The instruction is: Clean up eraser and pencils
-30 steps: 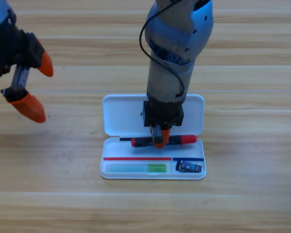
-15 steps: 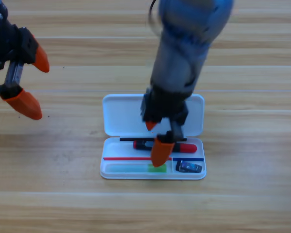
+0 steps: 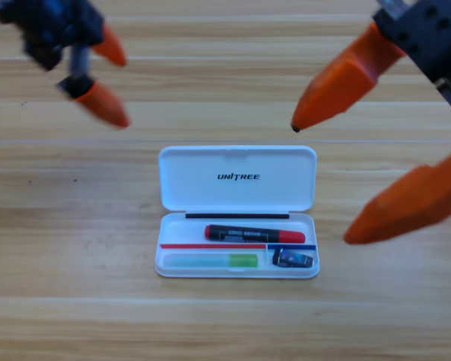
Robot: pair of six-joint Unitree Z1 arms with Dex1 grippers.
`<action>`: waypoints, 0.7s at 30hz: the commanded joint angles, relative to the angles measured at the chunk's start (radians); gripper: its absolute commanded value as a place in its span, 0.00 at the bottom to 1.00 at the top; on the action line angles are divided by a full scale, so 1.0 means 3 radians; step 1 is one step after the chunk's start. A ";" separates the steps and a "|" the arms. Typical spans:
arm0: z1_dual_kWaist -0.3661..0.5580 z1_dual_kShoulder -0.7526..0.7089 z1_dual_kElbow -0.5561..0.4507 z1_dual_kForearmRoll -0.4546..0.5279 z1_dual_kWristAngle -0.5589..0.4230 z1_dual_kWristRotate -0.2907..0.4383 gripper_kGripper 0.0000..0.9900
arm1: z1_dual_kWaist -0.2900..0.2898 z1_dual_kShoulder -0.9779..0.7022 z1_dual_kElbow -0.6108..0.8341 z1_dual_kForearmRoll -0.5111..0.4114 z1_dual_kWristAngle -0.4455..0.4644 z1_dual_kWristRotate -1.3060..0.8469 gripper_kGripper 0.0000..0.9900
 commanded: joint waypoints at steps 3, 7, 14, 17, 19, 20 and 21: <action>0.0551 0.0637 -0.0001 -0.0688 -0.0461 -0.0040 1.00 | -0.0025 -0.0218 0.0336 -0.0260 0.0140 0.0114 0.92; 0.0669 0.0795 -0.0011 -0.0888 -0.0680 -0.0061 1.00 | -0.0025 -0.0167 0.0423 -0.0337 0.0181 0.0186 0.92; 0.0710 0.1092 -0.0072 -0.0959 -0.0926 -0.0066 0.76 | -0.0025 -0.0049 0.0566 -0.0510 0.0191 0.0283 0.92; 0.0710 0.1235 -0.0077 -0.0959 -0.0992 0.0001 0.52 | -0.0025 -0.0034 0.0596 -0.0510 0.0191 0.0288 0.92; 0.0710 0.1307 -0.0026 -0.1036 -0.1054 0.0067 0.25 | -0.0025 -0.0049 0.0617 -0.0510 0.0191 0.0288 0.92; 0.0710 0.1307 0.0071 -0.1164 -0.1100 0.0067 0.10 | -0.0025 -0.0055 0.0622 -0.0510 0.0191 0.0293 0.92; 0.0710 0.1307 0.0168 -0.1276 -0.1146 0.0062 0.00 | -0.0025 -0.0065 0.0617 -0.0516 0.0196 0.0309 0.92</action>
